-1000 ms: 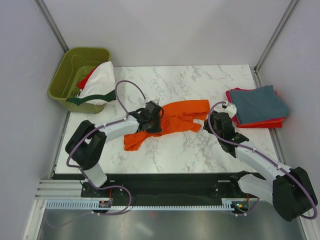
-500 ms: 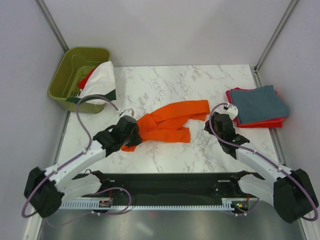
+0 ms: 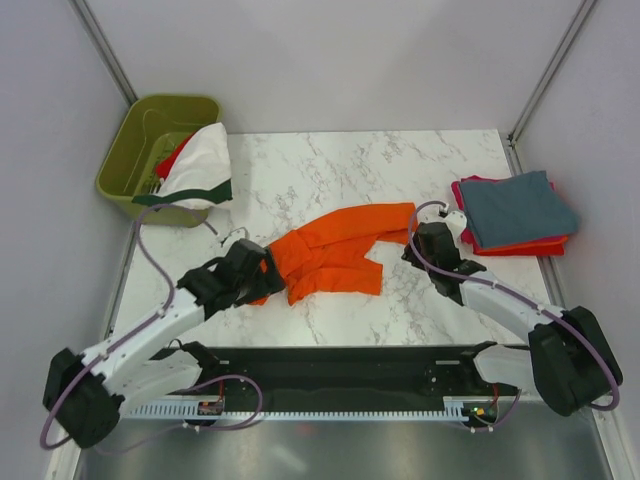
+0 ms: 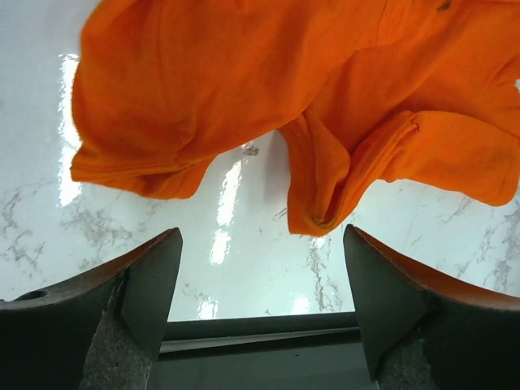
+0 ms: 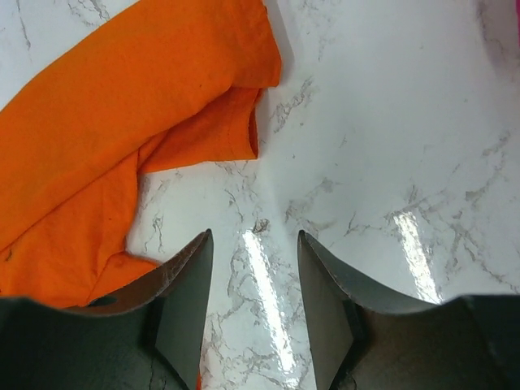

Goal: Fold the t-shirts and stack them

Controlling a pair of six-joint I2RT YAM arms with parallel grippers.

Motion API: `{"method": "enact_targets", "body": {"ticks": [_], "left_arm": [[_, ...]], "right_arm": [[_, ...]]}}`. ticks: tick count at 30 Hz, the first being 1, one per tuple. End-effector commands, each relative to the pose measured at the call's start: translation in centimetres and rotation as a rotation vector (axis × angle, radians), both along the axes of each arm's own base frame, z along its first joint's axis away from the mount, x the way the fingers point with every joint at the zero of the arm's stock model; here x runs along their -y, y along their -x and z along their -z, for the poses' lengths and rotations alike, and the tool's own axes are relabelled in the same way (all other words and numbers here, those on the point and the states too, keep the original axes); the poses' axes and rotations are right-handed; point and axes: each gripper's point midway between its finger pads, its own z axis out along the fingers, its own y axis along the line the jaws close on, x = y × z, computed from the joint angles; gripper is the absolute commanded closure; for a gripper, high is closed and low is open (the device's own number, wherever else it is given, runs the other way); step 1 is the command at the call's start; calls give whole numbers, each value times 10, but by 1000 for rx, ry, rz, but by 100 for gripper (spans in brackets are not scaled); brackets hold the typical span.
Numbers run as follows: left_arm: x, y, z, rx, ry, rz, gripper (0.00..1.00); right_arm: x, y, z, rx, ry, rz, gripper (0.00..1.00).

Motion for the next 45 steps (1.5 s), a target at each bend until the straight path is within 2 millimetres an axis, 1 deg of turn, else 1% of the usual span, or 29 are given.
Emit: {"method": "enact_targets", "body": {"ticks": [1,3,5,6,7,8,9,10,11,12,14,15,17,18,21,25,28,30,31,32,35,37,38,39,40,41,42,44,45], "left_arm": [[27,-21,-6,-34,-28,82,13],[30,-27,0,-47,-45,71,12],[29,-35,10,-50,-64,36,10],[29,-38,12,-47,-67,21,10],[27,-38,19,-62,-80,5,10],[25,-42,22,-65,-74,-19,11],[27,-46,22,-58,-62,-24,12],[28,-48,26,-68,-63,-30,12],[28,-50,28,-73,-55,-38,13],[29,-53,29,-70,-50,-44,13],[29,-57,33,-78,-50,-53,14],[29,-58,35,-81,-51,-57,14],[26,-61,41,-99,-50,-72,14],[24,-62,44,-106,-48,-77,14],[19,-67,52,-132,-26,-108,16],[16,-74,53,-115,-12,-138,17],[17,-83,56,-109,-6,-145,17],[20,-91,55,-110,10,-141,17],[17,-94,63,-136,3,-151,18],[19,-97,64,-142,8,-142,18],[15,-111,69,-142,-25,-159,20],[16,-124,62,-115,-36,-163,20],[14,-129,66,-113,-59,-169,20],[18,-141,57,-90,-53,-169,20],[17,-147,57,-86,-62,-171,20],[17,-153,63,-100,-73,-171,20],[22,-168,55,-79,-61,-168,20],[23,-183,53,-88,-57,-163,19],[27,-198,54,-87,-61,-165,19]], "right_arm": [[-12,-28,-26,61,-45,10,46],[-12,-37,-30,65,-53,24,47],[-9,-46,-26,50,-64,49,47],[-5,-55,-32,59,-78,68,48],[-4,-60,-27,50,-84,78,48],[-1,-70,-33,65,-102,98,49],[-2,-75,-25,43,-102,96,49],[0,-81,-25,45,-102,104,49],[1,-91,-30,55,-107,115,50],[2,-95,-20,29,-101,120,50],[3,-108,-21,30,-106,126,50],[2,-111,-11,9,-100,130,50],[3,-120,-9,5,-104,136,50],[3,-121,2,-20,-107,144,50],[6,-124,18,-58,-137,172,50],[7,-126,28,-69,-159,186,50],[7,-129,30,-64,-155,192,60],[7,-133,29,-56,-155,191,78],[6,-134,28,-53,-156,184,86],[6,-136,25,-47,-149,174,100],[11,-136,12,-18,-134,180,100],[15,-137,-8,27,-123,189,100],[16,-138,-15,41,-122,188,100],[17,-138,-31,68,-120,182,100],[17,-138,-40,85,-120,180,100],[17,-141,-60,124,-127,177,100],[18,-139,-68,128,-116,172,100],[19,-138,-87,157,-112,164,100],[21,-135,-104,191,-110,160,100]]}}
